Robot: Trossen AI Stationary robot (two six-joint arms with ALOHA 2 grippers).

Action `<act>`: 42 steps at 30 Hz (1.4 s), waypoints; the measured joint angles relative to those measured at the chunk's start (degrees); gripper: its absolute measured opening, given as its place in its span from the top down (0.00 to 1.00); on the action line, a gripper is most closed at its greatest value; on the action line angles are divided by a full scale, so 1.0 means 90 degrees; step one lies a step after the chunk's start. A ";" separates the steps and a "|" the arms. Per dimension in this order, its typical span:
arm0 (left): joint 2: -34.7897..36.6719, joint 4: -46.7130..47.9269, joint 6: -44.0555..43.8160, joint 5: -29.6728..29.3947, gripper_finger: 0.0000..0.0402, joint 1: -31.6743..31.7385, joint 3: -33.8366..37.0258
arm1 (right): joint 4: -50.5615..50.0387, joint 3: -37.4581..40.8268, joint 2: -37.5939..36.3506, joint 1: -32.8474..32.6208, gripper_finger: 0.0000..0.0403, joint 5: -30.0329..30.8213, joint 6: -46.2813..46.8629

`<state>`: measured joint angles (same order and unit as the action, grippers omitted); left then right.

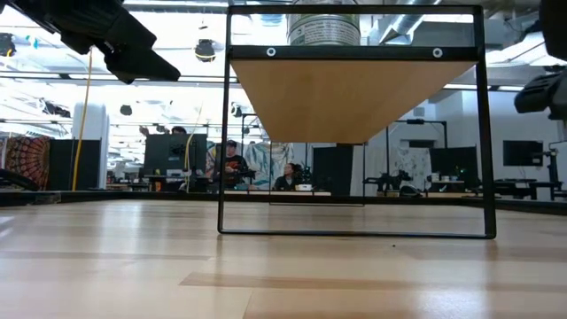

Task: Stack canned seafood by type on shelf
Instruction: Stack the blue tuna can on the shelf on top of the green tuna can

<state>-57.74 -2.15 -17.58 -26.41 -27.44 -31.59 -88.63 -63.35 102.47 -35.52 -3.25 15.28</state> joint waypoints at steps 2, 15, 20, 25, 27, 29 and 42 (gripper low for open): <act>-0.0001 0.0005 0.0000 0.0000 0.25 0.0000 0.0000 | 0.0043 0.0136 -0.0002 -0.0009 0.20 -0.0001 -0.0172; 0.0000 0.0010 0.0060 -0.0103 0.25 0.0000 0.0000 | 0.0357 0.1128 -0.0011 -0.0009 0.31 0.0003 0.0141; 0.0000 0.0010 0.0245 -0.0590 0.25 -0.0002 0.0000 | 0.0427 0.0696 -0.0015 0.0020 0.47 0.0008 0.0280; 0.0000 0.0010 0.0277 -0.0648 0.25 0.0002 0.0000 | 0.0628 0.0410 -0.0403 0.0203 0.60 0.0025 0.0907; 0.0000 0.0012 0.0276 -0.0638 0.25 0.0002 0.0000 | 0.0713 0.0382 -0.0725 0.0289 0.60 0.0023 0.1302; 0.0000 0.0017 0.0274 -0.0614 0.25 0.0000 0.0000 | 0.0763 0.0330 -0.1122 0.0394 0.60 0.0030 0.1761; 0.0000 0.0017 0.0378 -0.0607 0.25 0.0000 0.0000 | 0.1972 -0.0352 -0.4194 0.1006 0.58 0.2073 0.4104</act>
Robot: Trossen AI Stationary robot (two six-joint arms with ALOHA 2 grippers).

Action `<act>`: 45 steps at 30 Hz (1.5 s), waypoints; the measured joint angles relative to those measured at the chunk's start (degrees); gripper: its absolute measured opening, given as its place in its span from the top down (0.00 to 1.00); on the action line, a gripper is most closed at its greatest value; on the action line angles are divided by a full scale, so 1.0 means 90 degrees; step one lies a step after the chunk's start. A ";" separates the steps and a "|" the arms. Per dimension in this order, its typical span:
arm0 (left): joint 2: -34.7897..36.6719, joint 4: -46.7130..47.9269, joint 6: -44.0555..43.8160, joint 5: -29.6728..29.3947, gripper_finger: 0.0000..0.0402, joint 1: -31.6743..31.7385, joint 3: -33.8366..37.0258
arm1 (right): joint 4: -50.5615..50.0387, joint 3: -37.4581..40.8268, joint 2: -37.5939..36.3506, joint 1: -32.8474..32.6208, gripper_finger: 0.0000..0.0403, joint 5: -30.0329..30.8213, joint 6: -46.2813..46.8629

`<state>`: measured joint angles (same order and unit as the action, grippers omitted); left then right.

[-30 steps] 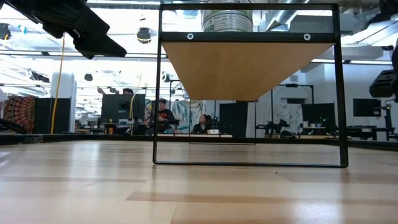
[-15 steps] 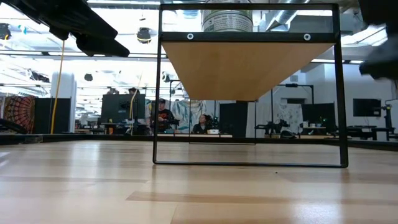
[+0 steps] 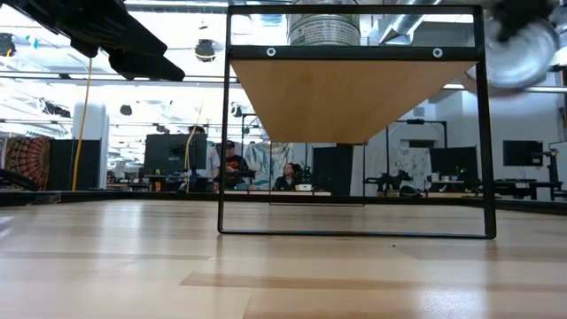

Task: Stack canned seafood by type on shelf
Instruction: Stack the blue tuna can on the shelf on top of the green tuna can

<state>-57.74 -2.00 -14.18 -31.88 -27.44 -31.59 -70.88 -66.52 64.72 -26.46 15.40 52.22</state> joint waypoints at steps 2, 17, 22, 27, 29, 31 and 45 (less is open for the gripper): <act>0.0000 -0.0001 0.0001 0.0000 0.25 0.0000 0.0000 | 0.0331 0.0000 -0.0345 0.0100 0.59 0.0120 0.0081; -0.0002 -0.1850 0.2781 -0.1327 0.25 0.0028 -0.0100 | 0.4441 0.0000 -0.1114 0.1354 0.58 0.0737 -0.1683; -0.0002 -0.3273 0.4924 -0.1589 0.25 0.0331 -0.0102 | 0.5213 0.0000 -0.1036 0.1863 0.57 0.0704 -0.1605; -0.0001 -0.3593 0.5024 -0.0643 0.25 0.0929 -0.0102 | 0.5925 0.0000 -0.0695 0.2166 0.52 0.0578 -0.1350; -0.0002 -0.3508 0.4614 -0.0012 0.25 0.1291 -0.0102 | 0.6076 0.0000 -0.0557 0.2316 0.53 0.0462 -0.1326; -0.0002 -0.3483 0.4142 0.0757 0.25 0.1664 -0.0102 | 0.6136 -0.0038 -0.0423 0.2451 0.55 0.0439 -0.1226; -0.0002 -0.3527 0.3717 0.2473 0.25 0.2241 -0.0102 | 0.6331 -0.0563 0.0318 0.2454 0.57 0.0271 -0.1454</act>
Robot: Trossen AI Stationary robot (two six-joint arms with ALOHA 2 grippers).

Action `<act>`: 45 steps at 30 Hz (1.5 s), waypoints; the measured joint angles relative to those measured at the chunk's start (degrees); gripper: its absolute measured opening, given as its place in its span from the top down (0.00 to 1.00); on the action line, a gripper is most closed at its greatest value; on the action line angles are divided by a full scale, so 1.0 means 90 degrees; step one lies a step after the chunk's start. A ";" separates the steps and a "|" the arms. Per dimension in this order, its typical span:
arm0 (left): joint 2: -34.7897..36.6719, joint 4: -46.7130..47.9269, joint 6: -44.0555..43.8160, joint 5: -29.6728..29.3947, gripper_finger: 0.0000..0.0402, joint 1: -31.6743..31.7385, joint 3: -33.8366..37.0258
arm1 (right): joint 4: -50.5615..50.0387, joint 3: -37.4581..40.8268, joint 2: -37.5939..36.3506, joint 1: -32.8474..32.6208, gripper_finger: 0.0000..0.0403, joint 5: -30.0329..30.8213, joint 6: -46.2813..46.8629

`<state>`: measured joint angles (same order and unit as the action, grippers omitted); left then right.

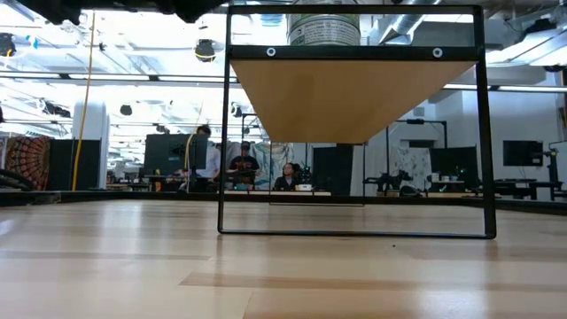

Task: Stack canned seafood by type on shelf
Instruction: Stack the blue tuna can on the shelf on top of the green tuna can

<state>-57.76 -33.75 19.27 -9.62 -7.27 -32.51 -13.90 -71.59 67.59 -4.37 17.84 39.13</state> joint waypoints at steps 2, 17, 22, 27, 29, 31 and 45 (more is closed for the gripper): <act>0.0000 0.0011 0.0459 -0.0018 0.25 -0.0225 0.0000 | 0.0097 0.0000 0.0037 -0.0083 0.58 -0.0004 -0.0009; -0.1498 -0.3400 0.8883 -0.1709 0.25 -0.1988 -0.0100 | 0.1094 -0.0007 0.0543 -0.0206 0.58 -0.0511 0.0154; -0.2100 -0.3468 0.9927 -0.2436 0.25 -0.1918 -0.0926 | 0.1403 -0.0017 0.0589 -0.0091 0.55 -0.0670 0.0170; -0.2622 -0.2799 1.1187 -0.2615 0.25 -0.1608 -0.1620 | 0.1462 -0.0007 0.0656 -0.0049 0.57 -0.0843 0.0170; -0.2744 -0.2832 1.1604 -0.2687 0.25 -0.1479 -0.1801 | 0.1474 -0.0007 0.0648 0.0003 0.58 -0.1006 0.0169; -0.2811 -0.2890 1.1888 -0.2734 0.25 -0.1352 -0.1893 | 0.1479 -0.0007 0.0644 0.0079 0.58 -0.1172 0.0195; -0.2841 -0.2838 1.2958 -0.1943 0.25 -0.0556 -0.1965 | 0.1456 -0.0041 0.0647 0.0509 0.57 -0.2020 0.0267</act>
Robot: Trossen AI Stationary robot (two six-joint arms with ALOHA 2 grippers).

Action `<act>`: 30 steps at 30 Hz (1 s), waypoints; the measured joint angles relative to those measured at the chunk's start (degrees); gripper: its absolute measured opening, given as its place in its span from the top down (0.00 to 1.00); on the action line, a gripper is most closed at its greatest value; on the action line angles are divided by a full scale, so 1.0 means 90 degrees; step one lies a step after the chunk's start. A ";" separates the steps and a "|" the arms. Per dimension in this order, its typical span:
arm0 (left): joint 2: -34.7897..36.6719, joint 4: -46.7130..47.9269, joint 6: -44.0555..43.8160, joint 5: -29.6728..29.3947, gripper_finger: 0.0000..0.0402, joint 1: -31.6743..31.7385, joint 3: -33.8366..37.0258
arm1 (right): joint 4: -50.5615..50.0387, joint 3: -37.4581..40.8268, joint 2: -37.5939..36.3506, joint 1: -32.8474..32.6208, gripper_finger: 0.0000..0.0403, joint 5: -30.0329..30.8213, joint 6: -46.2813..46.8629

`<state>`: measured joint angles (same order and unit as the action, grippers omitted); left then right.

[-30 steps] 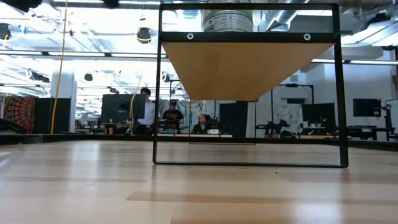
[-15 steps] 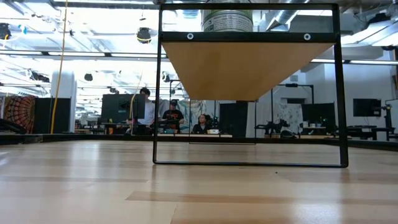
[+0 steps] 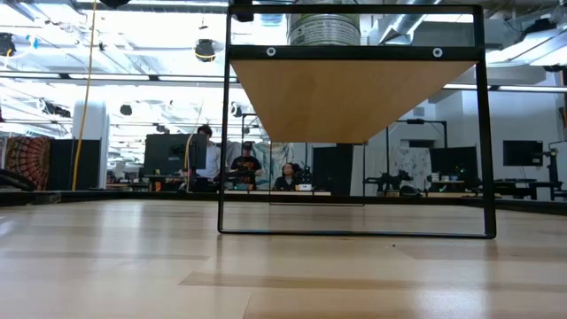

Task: Stack canned seafood by type on shelf
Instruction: Stack the blue tuna can on the shelf on top of the green tuna can

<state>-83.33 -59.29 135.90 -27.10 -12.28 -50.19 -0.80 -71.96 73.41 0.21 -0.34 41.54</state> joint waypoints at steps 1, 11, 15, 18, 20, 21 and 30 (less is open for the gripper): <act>0.0000 0.0030 -0.0008 0.0051 0.25 0.0018 0.0000 | -0.0002 0.0000 0.0000 0.0000 0.57 0.0000 0.0000; -0.0002 0.0144 -0.0233 0.1213 0.42 0.0046 0.0000 | 0.0024 -0.0008 0.0000 -0.0012 0.57 -0.0023 0.0007; -0.0002 0.0170 -0.0185 0.1276 0.56 0.0228 0.0002 | 0.0027 -0.0010 -0.0007 -0.0022 0.56 0.0025 0.0011; -0.0002 0.0219 -0.0128 0.1300 0.62 0.0374 0.0002 | 0.0009 -0.0010 -0.0007 -0.0013 0.55 0.0100 0.0053; -0.0002 0.0234 -0.0130 0.1321 0.64 0.0438 0.0002 | 0.0001 -0.0010 -0.0007 -0.0010 0.55 0.0107 0.0052; -0.0002 0.0236 -0.0161 0.1341 0.64 0.0454 0.0002 | -0.0002 -0.0010 -0.0007 -0.0010 0.55 0.0107 0.0050; 0.0000 0.0213 -0.0535 0.1376 0.64 0.0426 0.0002 | -0.0006 -0.0010 0.0000 -0.0013 0.48 0.0085 -0.0371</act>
<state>-83.33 -57.37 131.08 -14.72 -8.44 -50.17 -0.85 -72.05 73.41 0.09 0.43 38.20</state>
